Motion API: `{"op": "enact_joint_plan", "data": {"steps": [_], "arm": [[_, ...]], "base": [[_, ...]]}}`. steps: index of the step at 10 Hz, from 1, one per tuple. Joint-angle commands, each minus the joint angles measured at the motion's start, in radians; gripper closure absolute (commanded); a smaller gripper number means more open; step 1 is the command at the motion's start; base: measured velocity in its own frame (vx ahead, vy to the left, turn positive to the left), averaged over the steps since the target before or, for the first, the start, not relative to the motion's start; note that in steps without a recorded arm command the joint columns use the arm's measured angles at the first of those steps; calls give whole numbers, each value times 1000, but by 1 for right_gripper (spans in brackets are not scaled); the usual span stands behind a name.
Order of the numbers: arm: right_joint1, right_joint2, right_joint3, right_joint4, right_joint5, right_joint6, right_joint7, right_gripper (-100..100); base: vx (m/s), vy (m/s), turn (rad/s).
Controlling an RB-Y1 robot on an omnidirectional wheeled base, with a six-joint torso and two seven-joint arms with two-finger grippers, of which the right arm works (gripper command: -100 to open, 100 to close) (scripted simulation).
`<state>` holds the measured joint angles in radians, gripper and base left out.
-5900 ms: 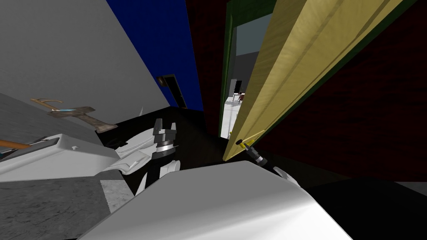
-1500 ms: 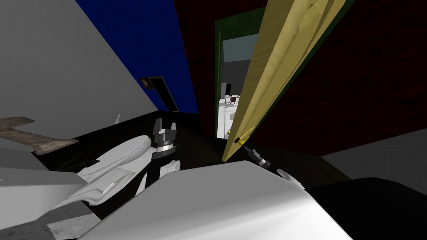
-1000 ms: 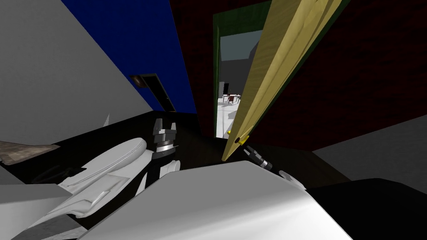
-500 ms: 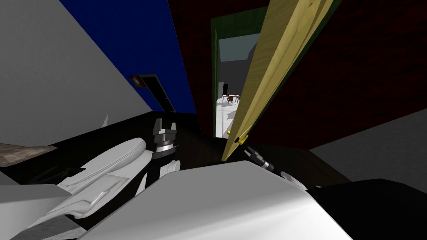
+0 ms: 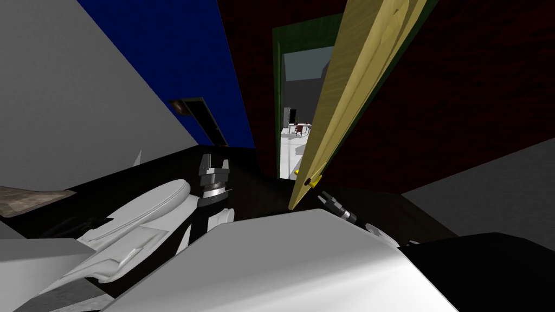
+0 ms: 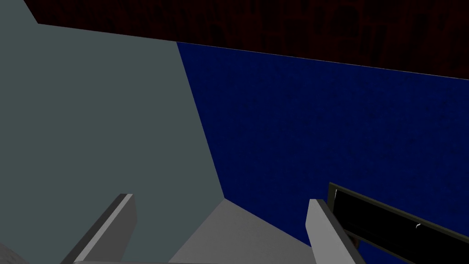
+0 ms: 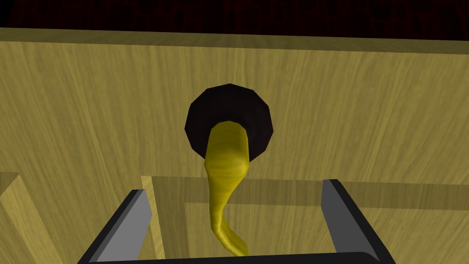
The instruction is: Pull the door open
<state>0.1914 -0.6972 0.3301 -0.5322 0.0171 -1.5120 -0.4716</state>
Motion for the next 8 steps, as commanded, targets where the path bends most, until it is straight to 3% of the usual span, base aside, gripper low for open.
{"op": "enact_joint_plan", "data": {"steps": [1, 5, 8], "arm": [[0, 0, 0, 0, 0, 0, 0, -100], [0, 0, 0, 0, 0, 0, 0, -100], [-35, 2, 18, 21, 20, -10, -8, -100]], "base": [[8, 2, 19], [2, 1, -2], [85, 93, -217]]}}
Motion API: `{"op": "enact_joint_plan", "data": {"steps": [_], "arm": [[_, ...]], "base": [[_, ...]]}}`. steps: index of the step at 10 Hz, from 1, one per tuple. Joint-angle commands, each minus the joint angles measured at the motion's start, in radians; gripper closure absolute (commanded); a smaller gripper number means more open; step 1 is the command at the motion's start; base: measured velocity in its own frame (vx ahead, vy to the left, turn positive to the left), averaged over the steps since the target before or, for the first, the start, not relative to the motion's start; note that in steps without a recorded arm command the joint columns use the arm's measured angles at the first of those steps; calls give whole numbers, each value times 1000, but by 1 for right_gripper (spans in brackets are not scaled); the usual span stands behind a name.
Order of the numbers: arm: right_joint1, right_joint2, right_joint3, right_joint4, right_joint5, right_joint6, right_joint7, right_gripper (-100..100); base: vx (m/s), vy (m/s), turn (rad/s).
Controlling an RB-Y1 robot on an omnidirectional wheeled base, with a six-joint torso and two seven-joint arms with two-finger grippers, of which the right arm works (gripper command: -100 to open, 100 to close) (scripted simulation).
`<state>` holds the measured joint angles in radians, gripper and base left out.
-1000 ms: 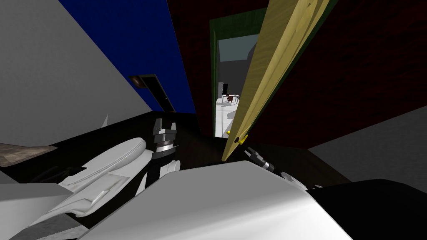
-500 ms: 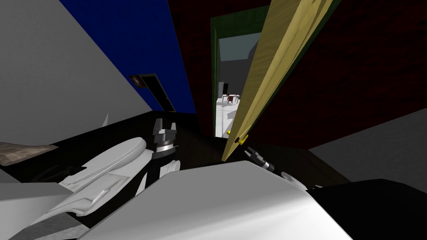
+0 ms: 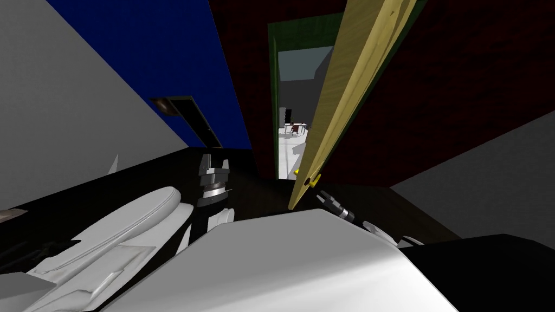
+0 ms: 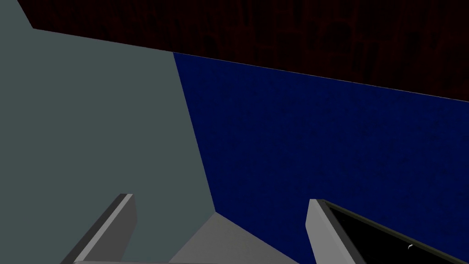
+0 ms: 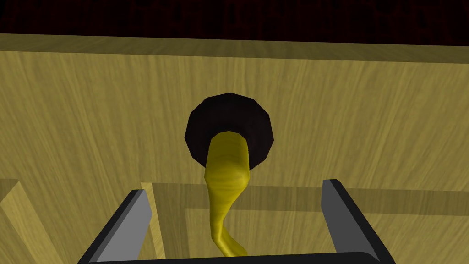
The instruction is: Pull the door open
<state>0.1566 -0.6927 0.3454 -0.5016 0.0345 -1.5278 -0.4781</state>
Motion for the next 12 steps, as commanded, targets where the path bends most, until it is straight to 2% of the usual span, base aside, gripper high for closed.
{"op": "enact_joint_plan", "data": {"steps": [1, 4, 8, 12], "arm": [[-14, -1, 9, -2, 11, 2, -5, -100], [-49, 2, 27, 20, 31, -8, -13, -100], [-76, 4, 40, 36, 47, -16, -19, -100], [-76, 4, 40, 36, 47, -16, -19, -100]], "base": [[10, 38, -221], [-65, -41, -141], [-65, -64, -19], [-11, -12, 3]]}}
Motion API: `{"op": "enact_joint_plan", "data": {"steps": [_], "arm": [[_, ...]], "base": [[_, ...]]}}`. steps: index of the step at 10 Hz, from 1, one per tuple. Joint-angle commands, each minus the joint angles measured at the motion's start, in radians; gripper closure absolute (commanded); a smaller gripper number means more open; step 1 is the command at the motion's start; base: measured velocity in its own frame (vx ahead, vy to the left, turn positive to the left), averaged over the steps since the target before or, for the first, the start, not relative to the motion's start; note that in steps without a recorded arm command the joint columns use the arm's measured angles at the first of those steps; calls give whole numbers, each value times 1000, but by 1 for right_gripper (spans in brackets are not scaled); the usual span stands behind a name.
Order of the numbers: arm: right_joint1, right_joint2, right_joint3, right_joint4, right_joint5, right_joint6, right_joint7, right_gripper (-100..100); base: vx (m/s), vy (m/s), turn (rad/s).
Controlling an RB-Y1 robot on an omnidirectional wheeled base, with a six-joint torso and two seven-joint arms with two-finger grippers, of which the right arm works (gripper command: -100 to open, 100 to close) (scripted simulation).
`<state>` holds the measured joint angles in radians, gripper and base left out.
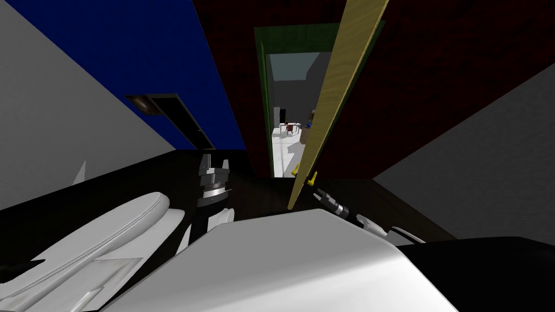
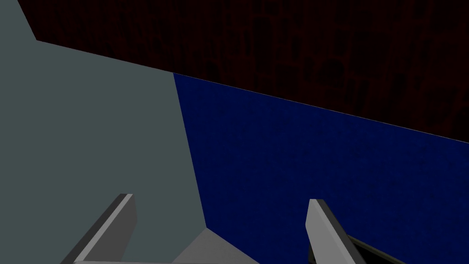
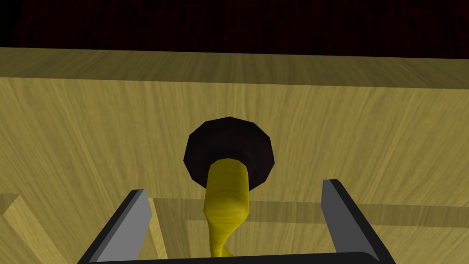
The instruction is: Pull the door open
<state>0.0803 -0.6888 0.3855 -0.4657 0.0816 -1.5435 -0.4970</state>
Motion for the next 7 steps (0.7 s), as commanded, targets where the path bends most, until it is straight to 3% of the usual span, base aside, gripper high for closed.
{"op": "enact_joint_plan", "data": {"steps": [1, 5, 7], "arm": [[0, 0, 0, 0, 0, 0, 0, -100], [0, 0, 0, 0, 0, 0, 0, -100], [-18, 4, 10, 11, 10, -5, -1, -100]], "base": [[0, 0, 0], [-11, -11, -2], [46, 60, -203]]}}
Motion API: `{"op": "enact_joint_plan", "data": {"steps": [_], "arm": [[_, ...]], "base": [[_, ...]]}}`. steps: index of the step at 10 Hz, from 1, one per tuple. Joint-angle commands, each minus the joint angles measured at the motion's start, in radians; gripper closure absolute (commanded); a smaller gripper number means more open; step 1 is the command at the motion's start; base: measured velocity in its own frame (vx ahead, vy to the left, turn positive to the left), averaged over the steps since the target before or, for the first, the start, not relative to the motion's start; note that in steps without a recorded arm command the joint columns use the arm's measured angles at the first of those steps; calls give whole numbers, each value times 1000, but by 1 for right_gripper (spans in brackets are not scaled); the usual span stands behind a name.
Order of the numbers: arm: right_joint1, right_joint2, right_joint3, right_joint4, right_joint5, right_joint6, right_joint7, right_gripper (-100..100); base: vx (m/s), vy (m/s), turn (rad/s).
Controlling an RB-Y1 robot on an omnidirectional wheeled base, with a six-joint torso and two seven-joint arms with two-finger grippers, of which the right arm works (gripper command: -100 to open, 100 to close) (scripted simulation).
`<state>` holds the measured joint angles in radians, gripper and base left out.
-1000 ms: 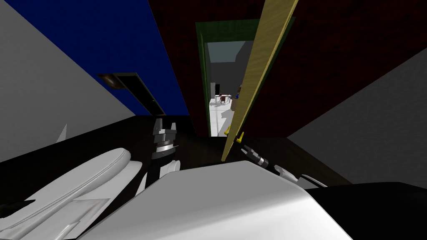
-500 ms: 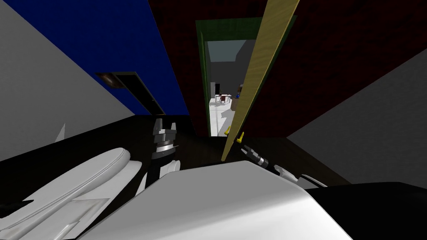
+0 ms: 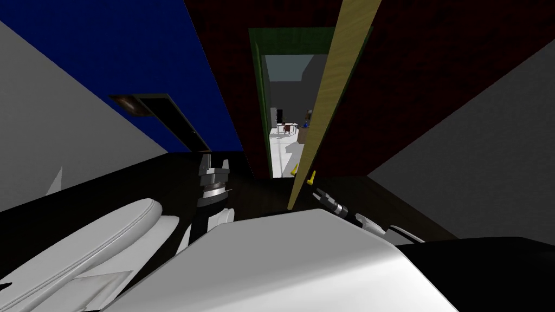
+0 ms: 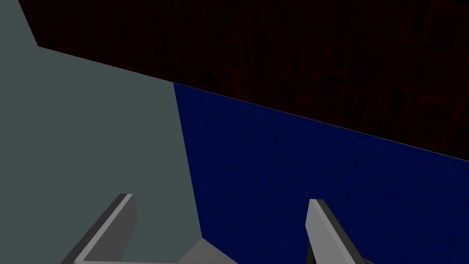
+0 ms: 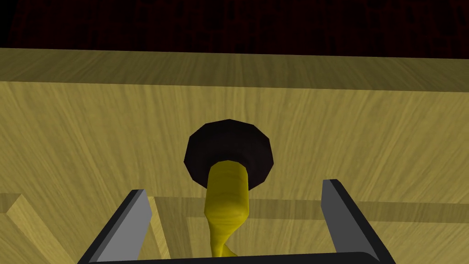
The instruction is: Pull the door open
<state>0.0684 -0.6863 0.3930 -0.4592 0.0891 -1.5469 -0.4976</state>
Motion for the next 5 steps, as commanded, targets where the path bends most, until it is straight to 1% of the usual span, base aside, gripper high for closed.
{"op": "enact_joint_plan", "data": {"steps": [1, 2, 3, 4, 5], "arm": [[-19, 4, 11, 13, 11, -5, -2, -100], [-35, 8, 21, 24, 20, -9, -3, -100], [-35, 8, 21, 24, 20, -9, -3, -100], [-59, 13, 36, 39, 35, -16, -6, -100], [-66, 14, 39, 43, 39, -18, -7, -100]], "base": [[47, 60, -305], [26, 31, -278], [-6, -11, -84], [-33, -53, -140], [-50, -88, -154]]}}
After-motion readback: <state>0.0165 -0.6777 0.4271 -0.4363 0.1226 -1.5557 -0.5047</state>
